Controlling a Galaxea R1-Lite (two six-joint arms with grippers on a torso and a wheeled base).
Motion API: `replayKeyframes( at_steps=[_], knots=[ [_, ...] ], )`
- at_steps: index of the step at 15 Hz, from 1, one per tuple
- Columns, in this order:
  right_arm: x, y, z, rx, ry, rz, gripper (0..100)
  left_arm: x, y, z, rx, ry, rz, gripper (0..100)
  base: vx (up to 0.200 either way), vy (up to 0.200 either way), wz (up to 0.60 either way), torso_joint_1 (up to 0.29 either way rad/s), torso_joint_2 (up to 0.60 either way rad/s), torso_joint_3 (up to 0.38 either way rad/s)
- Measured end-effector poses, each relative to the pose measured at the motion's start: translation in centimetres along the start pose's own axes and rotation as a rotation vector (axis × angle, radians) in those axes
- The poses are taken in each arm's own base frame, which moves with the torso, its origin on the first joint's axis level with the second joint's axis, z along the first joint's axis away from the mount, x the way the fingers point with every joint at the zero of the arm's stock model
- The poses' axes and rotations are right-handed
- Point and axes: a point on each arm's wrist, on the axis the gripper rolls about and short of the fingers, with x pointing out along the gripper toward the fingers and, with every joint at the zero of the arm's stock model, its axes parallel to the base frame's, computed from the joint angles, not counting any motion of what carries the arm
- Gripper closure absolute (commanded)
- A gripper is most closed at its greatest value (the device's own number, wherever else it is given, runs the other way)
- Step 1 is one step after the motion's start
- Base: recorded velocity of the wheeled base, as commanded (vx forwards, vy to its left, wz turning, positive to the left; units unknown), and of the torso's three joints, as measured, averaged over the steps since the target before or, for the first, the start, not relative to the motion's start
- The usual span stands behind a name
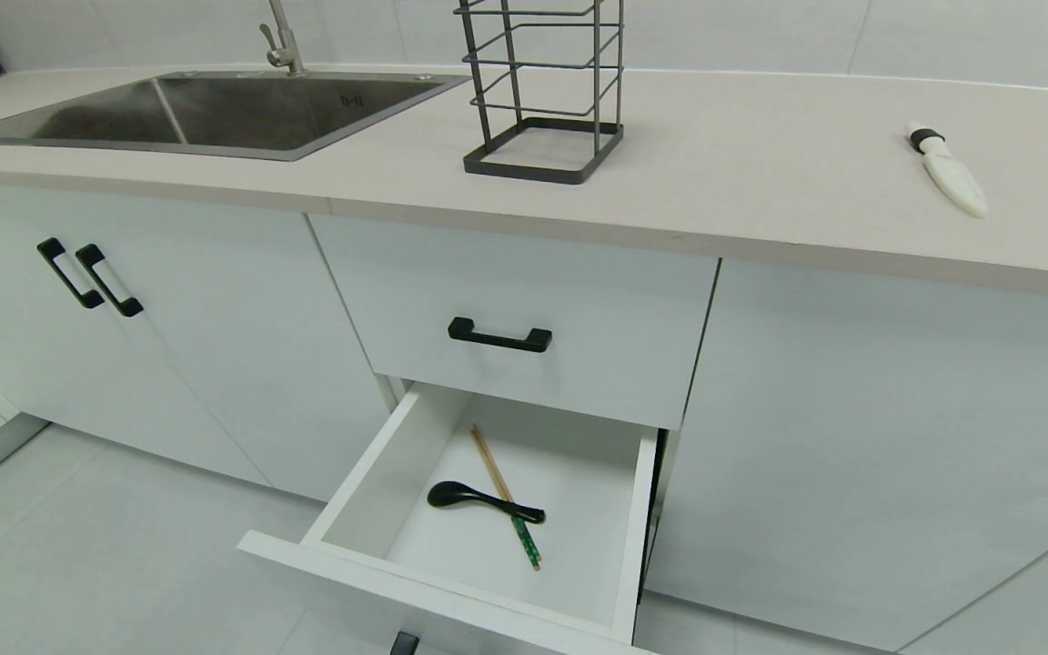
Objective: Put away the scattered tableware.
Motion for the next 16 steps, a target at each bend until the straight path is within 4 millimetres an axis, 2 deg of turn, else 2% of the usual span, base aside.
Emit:
replayKeyframes(
  at_steps=[4,6,8,11,16],
  knots=[
    [0.0,0.1,0.0,-0.041,-0.001,0.025,0,3.7,0.6,1.3,-0.115,0.284,-0.133,0,0.0,0.0,0.0,0.0,0.0,0.0],
    [0.0,0.1,0.0,-0.071,-0.005,0.082,0,5.7,1.0,0.9,-0.112,0.418,-0.177,0,0.0,0.0,0.0,0.0,0.0,0.0],
    [-0.1,-0.1,0.0,-0.073,-0.015,0.191,0,7.5,1.2,0.1,-0.02,0.545,-0.234,0,0.0,0.0,0.0,0.0,0.0,0.0],
    [-0.4,-0.1,-0.1,-0.055,-0.058,0.19,0,9.0,1.5,-0.9,0.011,0.663,-0.229,0,0.0,0.0,0.0,0.0,0.0,0.0],
    [-0.7,-0.1,-0.3,-0.026,-0.091,0.156,0,10.4,1.8,-2.0,0.035,0.779,-0.208,0,0.0,0.0,0.0,0.0,0.0,0.0]
  ],
)
